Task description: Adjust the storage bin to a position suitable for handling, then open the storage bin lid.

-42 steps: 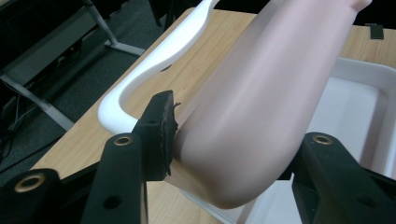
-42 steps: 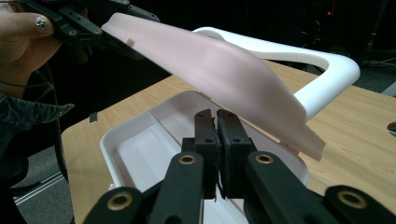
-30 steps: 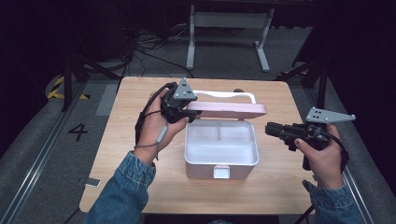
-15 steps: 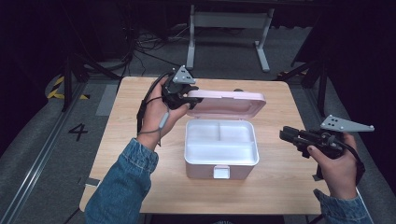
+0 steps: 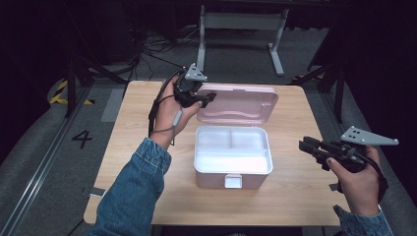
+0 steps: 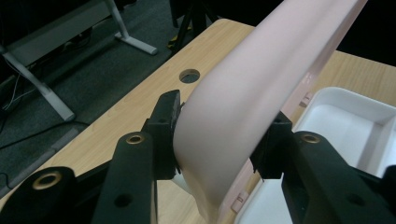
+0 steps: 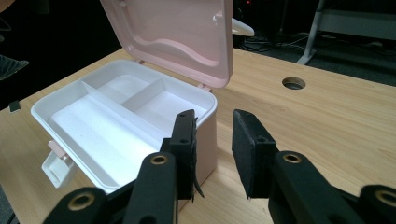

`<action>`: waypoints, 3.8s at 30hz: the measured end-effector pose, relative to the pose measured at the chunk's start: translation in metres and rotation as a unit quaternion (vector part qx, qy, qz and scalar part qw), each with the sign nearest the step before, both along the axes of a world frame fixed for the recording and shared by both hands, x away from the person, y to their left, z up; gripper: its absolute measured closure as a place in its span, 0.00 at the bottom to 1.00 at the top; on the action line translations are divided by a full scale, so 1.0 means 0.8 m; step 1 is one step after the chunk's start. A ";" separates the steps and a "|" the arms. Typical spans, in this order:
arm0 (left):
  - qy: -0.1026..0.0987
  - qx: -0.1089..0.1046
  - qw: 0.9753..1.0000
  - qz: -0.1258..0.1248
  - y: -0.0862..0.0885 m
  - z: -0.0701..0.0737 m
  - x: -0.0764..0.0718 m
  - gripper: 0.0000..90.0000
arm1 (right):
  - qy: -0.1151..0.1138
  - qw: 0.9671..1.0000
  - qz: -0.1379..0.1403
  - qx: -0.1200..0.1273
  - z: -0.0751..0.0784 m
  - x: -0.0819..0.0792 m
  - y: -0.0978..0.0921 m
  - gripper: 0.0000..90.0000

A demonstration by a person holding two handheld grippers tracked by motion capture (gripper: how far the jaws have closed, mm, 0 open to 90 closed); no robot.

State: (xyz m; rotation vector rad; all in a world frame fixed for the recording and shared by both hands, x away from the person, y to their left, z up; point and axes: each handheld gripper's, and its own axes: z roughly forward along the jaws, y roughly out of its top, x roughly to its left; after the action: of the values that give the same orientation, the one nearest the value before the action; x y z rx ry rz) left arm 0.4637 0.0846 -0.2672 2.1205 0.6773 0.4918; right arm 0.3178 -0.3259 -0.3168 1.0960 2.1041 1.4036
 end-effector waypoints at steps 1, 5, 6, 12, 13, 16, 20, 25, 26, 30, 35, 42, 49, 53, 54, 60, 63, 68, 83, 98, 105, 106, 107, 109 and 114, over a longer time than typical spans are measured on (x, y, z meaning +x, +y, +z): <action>0.002 -0.003 1.000 0.004 -0.001 -0.002 0.002 0.64 | 0.001 1.000 -0.001 0.001 0.000 0.000 0.000 0.79; 0.004 -0.003 1.000 0.014 -0.002 -0.009 0.013 0.62 | 0.001 1.000 -0.001 0.000 -0.002 0.000 -0.002 0.78; 0.004 -0.003 1.000 0.015 -0.003 -0.010 0.016 0.62 | 0.003 1.000 -0.004 0.001 -0.003 0.000 -0.004 0.78; 0.014 0.010 0.999 0.028 -0.010 -0.011 0.030 0.58 | 0.016 1.000 -0.012 -0.007 -0.014 0.009 -0.006 0.76; 0.018 0.009 0.999 0.027 -0.009 -0.012 0.032 0.58 | 0.020 1.000 -0.014 -0.010 -0.017 0.011 -0.006 0.76; 0.023 -0.001 0.999 0.027 -0.008 -0.015 0.038 0.58 | 0.031 0.999 -0.020 -0.016 -0.025 0.018 -0.008 0.73; 0.024 -0.007 0.999 0.026 -0.007 -0.019 0.045 0.57 | 0.042 0.999 -0.026 -0.021 -0.033 0.023 -0.011 0.72; 0.032 0.000 0.999 0.031 -0.009 -0.023 0.054 0.54 | 0.050 0.998 -0.028 -0.021 -0.039 0.028 -0.014 0.71; 0.034 0.001 0.999 0.032 -0.009 -0.023 0.055 0.54 | 0.052 0.998 -0.028 -0.020 -0.039 0.028 -0.014 0.71; 0.044 0.002 0.999 0.028 -0.009 -0.026 0.064 0.53 | 0.056 0.998 -0.028 -0.018 -0.042 0.030 -0.013 0.71; 0.061 -0.003 0.998 0.030 -0.008 -0.029 0.073 0.53 | 0.062 0.998 -0.026 -0.019 -0.046 0.033 -0.012 0.71; 0.076 -0.010 0.996 0.035 -0.008 -0.036 0.083 0.51 | 0.065 0.997 -0.025 -0.015 -0.048 0.034 -0.012 0.71; 0.072 -0.002 0.996 0.045 -0.010 -0.042 0.086 0.47 | 0.067 0.997 -0.022 -0.016 -0.049 0.036 -0.010 0.70; 0.076 -0.003 0.996 0.054 -0.011 -0.049 0.090 0.46 | 0.070 0.997 -0.016 -0.010 -0.051 0.037 -0.009 0.70; 0.078 -0.004 0.995 0.056 -0.010 -0.051 0.092 0.46 | 0.070 0.997 -0.016 -0.010 -0.051 0.037 -0.009 0.70; 0.094 0.016 0.993 0.070 -0.009 -0.067 0.100 0.47 | 0.070 0.997 -0.015 -0.008 -0.051 0.037 -0.010 0.69; 0.103 0.018 0.992 0.075 -0.007 -0.077 0.105 0.48 | 0.072 0.997 -0.014 -0.006 -0.052 0.038 -0.009 0.69; 0.125 0.031 0.988 0.083 -0.004 -0.094 0.112 0.51 | 0.072 0.997 -0.011 -0.003 -0.053 0.038 -0.009 0.69; 0.162 0.055 0.981 0.091 -0.001 -0.128 0.122 0.52 | 0.075 0.997 -0.014 0.002 -0.057 0.041 -0.013 0.67; 0.150 0.032 0.984 0.091 0.003 -0.120 0.112 0.44 | 0.074 0.997 -0.016 0.002 -0.057 0.043 -0.012 0.64; 0.115 0.017 0.990 0.076 0.010 -0.083 0.085 0.41 | 0.075 0.997 -0.009 0.004 -0.053 0.054 -0.008 0.63; 0.109 0.014 0.991 0.070 0.011 -0.076 0.078 0.41 | 0.075 0.997 -0.008 0.004 -0.053 0.057 -0.007 0.63; 0.106 0.011 0.992 0.067 0.012 -0.070 0.072 0.40 | 0.077 0.997 -0.006 0.005 -0.052 0.059 -0.006 0.62; 0.099 0.009 0.993 0.058 0.016 -0.060 0.061 0.39 | 0.080 0.997 -0.006 0.005 -0.052 0.063 -0.005 0.62; 0.084 0.008 0.996 0.042 0.035 -0.035 0.023 0.38 | 0.082 0.997 0.002 0.008 -0.049 0.073 -0.002 0.62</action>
State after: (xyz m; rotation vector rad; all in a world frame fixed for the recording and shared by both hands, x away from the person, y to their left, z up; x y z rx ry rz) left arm 0.4823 0.1123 -0.2952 2.1719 0.8633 0.3677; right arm 0.3761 -0.3274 -0.3560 1.2518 2.2124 1.3761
